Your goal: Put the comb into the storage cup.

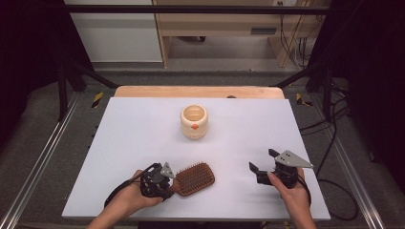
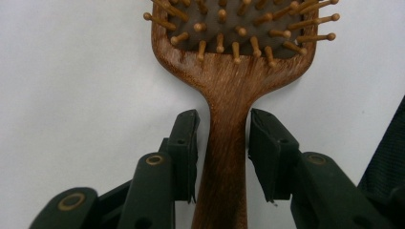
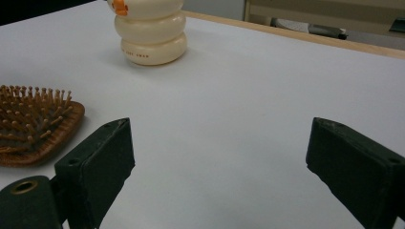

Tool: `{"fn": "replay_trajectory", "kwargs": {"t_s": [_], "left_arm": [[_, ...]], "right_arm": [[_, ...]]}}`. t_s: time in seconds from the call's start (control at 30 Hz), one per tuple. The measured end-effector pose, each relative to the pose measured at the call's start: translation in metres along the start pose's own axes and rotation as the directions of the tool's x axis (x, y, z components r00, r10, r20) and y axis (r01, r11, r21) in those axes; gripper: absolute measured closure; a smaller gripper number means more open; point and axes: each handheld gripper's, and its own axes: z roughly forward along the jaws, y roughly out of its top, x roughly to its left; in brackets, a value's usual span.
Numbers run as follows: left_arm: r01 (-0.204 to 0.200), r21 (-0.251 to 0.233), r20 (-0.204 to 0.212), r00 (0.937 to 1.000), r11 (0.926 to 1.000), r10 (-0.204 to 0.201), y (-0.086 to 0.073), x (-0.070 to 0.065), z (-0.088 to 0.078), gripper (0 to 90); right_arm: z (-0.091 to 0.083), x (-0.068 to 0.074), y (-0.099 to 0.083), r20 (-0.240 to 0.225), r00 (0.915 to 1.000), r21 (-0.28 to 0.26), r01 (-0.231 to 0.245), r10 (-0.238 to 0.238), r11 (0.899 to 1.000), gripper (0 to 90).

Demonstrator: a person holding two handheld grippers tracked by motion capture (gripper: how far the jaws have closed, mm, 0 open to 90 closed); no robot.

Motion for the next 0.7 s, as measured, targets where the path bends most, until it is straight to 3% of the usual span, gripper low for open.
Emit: {"fn": "replay_trajectory", "kwargs": {"t_s": [0.43, 0.7], "left_arm": [[-0.053, 0.029, -0.029, 0.9981, 0.9982, 0.054, 0.0049, -0.0064, 0.0024, 68.4], [-0.062, 0.026, -0.031, 0.9975, 0.9977, 0.063, 0.0052, -0.0075, 0.0034, 70.1]], "right_arm": [[-0.0006, -0.0001, 0.0003, -0.002, 1.0, 0.001, -0.006, 0.006, 1.0, 9.3], [0.0, 0.0002, 0.0001, -0.006, 1.0, 0.008, -0.007, 0.007, 1.0, 9.1]]}}
